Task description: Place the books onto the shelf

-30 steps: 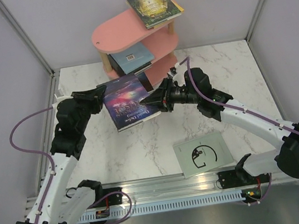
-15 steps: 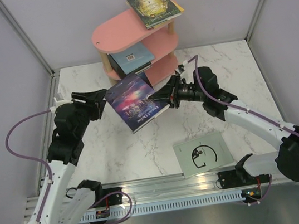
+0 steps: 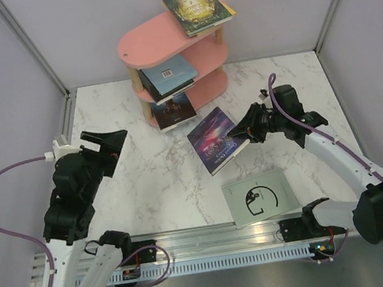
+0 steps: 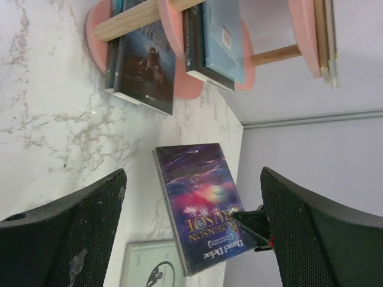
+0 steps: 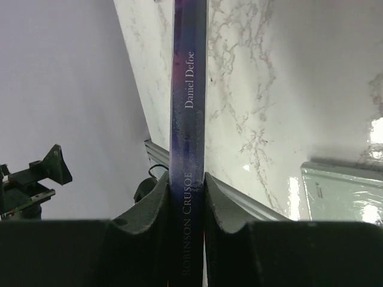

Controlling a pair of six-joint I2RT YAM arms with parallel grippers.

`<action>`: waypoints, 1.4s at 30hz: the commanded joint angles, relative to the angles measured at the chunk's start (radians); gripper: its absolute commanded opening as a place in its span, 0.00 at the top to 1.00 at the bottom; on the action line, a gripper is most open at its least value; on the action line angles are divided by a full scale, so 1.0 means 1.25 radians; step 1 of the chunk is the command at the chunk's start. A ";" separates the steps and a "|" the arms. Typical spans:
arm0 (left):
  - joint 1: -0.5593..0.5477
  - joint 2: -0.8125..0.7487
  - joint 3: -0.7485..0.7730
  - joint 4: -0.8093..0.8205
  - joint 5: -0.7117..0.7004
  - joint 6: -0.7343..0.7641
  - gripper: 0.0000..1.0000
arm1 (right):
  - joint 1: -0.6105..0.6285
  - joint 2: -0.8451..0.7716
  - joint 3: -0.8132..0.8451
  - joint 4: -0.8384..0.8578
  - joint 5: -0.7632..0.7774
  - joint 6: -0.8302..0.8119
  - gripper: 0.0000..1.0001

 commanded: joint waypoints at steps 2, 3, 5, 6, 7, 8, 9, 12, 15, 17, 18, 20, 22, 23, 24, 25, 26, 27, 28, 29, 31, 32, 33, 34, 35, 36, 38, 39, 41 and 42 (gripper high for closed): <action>0.000 0.016 0.046 -0.063 -0.012 0.104 0.06 | -0.045 0.041 0.101 0.045 -0.014 -0.038 1.00; 0.000 0.027 0.053 -0.065 0.001 0.127 0.06 | -0.053 0.068 0.114 0.045 -0.013 -0.037 1.00; 0.002 0.041 0.076 -0.070 0.026 0.156 0.04 | -0.082 0.096 0.153 0.047 -0.013 -0.035 1.00; 0.000 0.050 0.086 -0.072 0.036 0.170 0.04 | -0.091 0.125 0.168 0.048 -0.013 -0.034 1.00; 0.000 0.066 0.107 -0.077 0.046 0.196 0.03 | -0.099 0.140 0.181 0.052 -0.014 -0.034 1.00; 0.000 0.075 0.113 -0.082 0.066 0.207 0.02 | -0.113 0.156 0.207 0.058 -0.015 -0.033 1.00; 0.000 0.081 0.118 -0.083 0.075 0.226 0.02 | -0.121 0.190 0.221 0.064 -0.019 -0.026 1.00; 0.002 0.097 0.135 -0.088 0.103 0.243 0.02 | -0.144 0.263 0.272 0.096 -0.027 -0.015 1.00; 0.000 0.111 0.145 -0.088 0.114 0.267 0.01 | -0.149 0.345 0.322 0.146 -0.038 0.006 1.00; 0.002 0.127 0.153 -0.088 0.124 0.282 0.01 | -0.150 0.388 0.350 0.221 -0.047 0.041 1.00; 0.000 0.132 0.156 -0.089 0.125 0.303 0.01 | -0.150 0.429 0.358 0.247 -0.043 0.054 1.00; 0.002 0.138 0.162 -0.088 0.134 0.318 0.00 | -0.149 0.481 0.409 0.288 -0.041 0.068 1.00; 0.003 0.141 0.165 -0.088 0.139 0.331 0.00 | -0.149 0.560 0.466 0.318 -0.047 0.076 1.00; 0.002 0.146 0.165 -0.088 0.140 0.336 0.00 | -0.149 0.606 0.482 0.326 -0.047 0.087 1.00; 0.002 0.150 0.162 -0.088 0.139 0.335 0.00 | -0.149 0.632 0.499 0.326 -0.053 0.095 1.00; 0.003 0.155 0.162 -0.087 0.138 0.333 0.00 | -0.149 0.657 0.535 0.359 -0.057 0.103 1.00; 0.002 0.159 0.162 -0.086 0.141 0.328 0.00 | -0.149 0.704 0.552 0.364 -0.061 0.115 1.00; 0.002 0.170 0.166 -0.086 0.144 0.326 0.00 | -0.150 0.728 0.572 0.370 -0.067 0.119 1.00; 0.002 0.176 0.167 -0.084 0.145 0.324 0.00 | -0.153 0.752 0.617 0.371 -0.068 0.120 1.00; 0.002 0.183 0.170 -0.083 0.143 0.322 0.00 | -0.157 0.776 0.638 0.371 -0.072 0.124 1.00; 0.002 0.197 0.169 -0.077 0.128 0.314 0.01 | -0.166 0.846 0.700 0.378 -0.080 0.138 1.00; 0.003 0.201 0.169 -0.076 0.121 0.312 0.01 | -0.171 0.892 0.720 0.379 -0.086 0.144 1.00; 0.003 0.208 0.176 -0.077 0.116 0.312 0.01 | -0.176 0.914 0.737 0.380 -0.092 0.162 1.00; 0.003 0.225 0.183 -0.077 0.112 0.312 0.01 | -0.188 0.935 0.768 0.391 -0.108 0.178 1.00; 0.003 0.232 0.192 -0.079 0.116 0.314 0.01 | -0.195 0.971 0.779 0.403 -0.113 0.191 1.00; 0.003 0.242 0.208 -0.082 0.118 0.315 0.02 | -0.202 0.988 0.790 0.415 -0.117 0.213 1.00; 0.003 0.264 0.214 -0.083 0.118 0.312 0.02 | -0.218 1.043 0.838 0.426 -0.122 0.223 1.00; 0.003 0.270 0.215 -0.082 0.117 0.307 0.02 | -0.220 1.063 0.856 0.428 -0.124 0.230 1.00; 0.003 0.290 0.213 -0.082 0.118 0.287 0.02 | -0.231 1.122 0.909 0.430 -0.138 0.259 1.00; 0.003 0.295 0.210 -0.082 0.119 0.282 0.03 | -0.235 1.138 0.925 0.434 -0.140 0.268 0.99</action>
